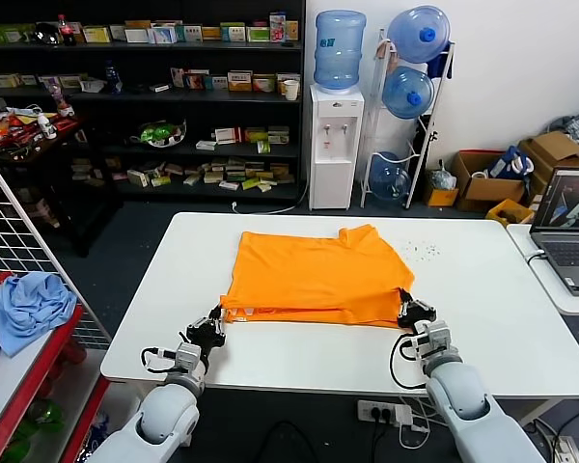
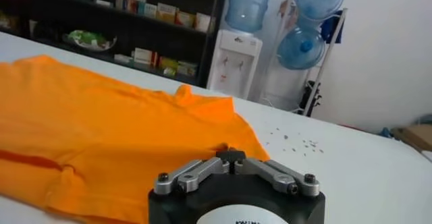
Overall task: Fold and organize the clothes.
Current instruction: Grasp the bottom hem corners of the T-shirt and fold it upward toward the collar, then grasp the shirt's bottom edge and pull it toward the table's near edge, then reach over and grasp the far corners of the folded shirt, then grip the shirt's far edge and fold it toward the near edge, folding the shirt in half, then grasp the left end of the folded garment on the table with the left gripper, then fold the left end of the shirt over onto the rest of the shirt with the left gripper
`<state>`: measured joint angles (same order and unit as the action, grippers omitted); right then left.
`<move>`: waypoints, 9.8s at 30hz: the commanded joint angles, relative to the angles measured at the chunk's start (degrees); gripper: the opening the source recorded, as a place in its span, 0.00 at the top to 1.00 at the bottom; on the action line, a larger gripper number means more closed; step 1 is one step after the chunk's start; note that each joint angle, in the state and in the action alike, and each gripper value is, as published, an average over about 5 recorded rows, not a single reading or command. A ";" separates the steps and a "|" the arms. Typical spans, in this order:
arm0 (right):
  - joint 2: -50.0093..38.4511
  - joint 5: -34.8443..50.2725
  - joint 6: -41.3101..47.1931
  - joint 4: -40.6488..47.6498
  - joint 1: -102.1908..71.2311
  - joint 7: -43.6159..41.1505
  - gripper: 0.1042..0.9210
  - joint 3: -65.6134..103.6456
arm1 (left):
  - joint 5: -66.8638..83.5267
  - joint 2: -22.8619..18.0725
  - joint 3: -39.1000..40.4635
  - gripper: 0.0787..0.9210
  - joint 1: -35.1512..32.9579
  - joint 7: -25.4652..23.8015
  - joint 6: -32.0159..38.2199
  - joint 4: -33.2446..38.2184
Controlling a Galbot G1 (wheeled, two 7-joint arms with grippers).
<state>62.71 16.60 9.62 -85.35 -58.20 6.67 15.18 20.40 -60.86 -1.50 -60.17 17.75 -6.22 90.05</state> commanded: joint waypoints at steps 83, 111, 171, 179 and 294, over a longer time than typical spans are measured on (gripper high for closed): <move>-13.23 12.36 21.99 -27.88 -32.94 3.19 0.95 13.82 | 20.08 12.69 -1.36 0.97 -15.08 2.76 -15.71 21.47; -12.94 22.72 16.25 -3.42 7.69 0.81 0.12 0.67 | 23.07 1.96 6.94 0.13 20.82 1.00 -14.27 -3.24; -2.27 11.56 9.27 5.78 14.36 -1.31 0.97 -7.39 | 17.50 -1.05 11.05 0.97 23.91 -3.46 -5.14 -12.37; -9.73 13.33 16.20 -12.91 -0.15 4.96 0.97 -3.07 | 21.16 5.98 10.45 0.98 15.29 -0.82 -7.71 1.30; -2.41 1.98 5.02 -19.12 -17.61 10.22 0.12 5.17 | 33.99 -7.89 12.47 0.96 11.09 11.66 -15.08 13.02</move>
<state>59.29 19.08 14.90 -105.89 -76.60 16.86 20.59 57.01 -58.36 7.43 -52.00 28.74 -21.25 107.14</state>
